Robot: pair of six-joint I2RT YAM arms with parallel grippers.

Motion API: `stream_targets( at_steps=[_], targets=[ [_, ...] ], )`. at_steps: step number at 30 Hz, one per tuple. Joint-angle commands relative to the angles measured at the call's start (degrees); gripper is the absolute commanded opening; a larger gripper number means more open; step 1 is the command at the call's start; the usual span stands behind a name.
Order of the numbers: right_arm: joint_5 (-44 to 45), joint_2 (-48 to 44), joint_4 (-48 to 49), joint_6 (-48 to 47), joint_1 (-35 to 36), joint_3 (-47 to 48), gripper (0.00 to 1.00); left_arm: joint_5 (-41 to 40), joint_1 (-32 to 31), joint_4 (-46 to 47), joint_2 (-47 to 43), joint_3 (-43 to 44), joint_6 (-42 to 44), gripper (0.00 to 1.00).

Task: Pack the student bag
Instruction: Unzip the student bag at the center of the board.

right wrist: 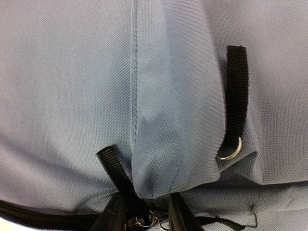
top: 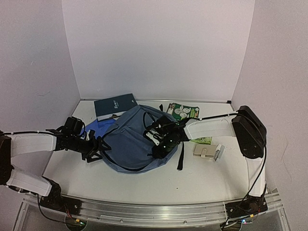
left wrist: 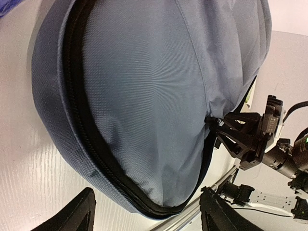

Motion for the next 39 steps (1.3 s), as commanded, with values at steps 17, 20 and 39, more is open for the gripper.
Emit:
stream_targets(
  at_steps=[17, 20, 39],
  targets=[
    [0.75, -0.71, 0.01, 1.42, 1.38, 1.77, 0.00, -0.09, 1.18, 7.16, 9.72, -0.19, -1.14, 0.01],
    [-0.82, -2.17, 0.89, 2.42, 1.35, 1.30, 0.00, -0.15, 1.18, 7.62, 8.77, -0.23, -1.51, 0.00],
    [-18.84, -8.40, 9.86, 10.38, 1.72, -4.17, 0.00, 2.70, 1.18, 15.01, 4.26, -3.07, -3.29, 0.00]
  ],
)
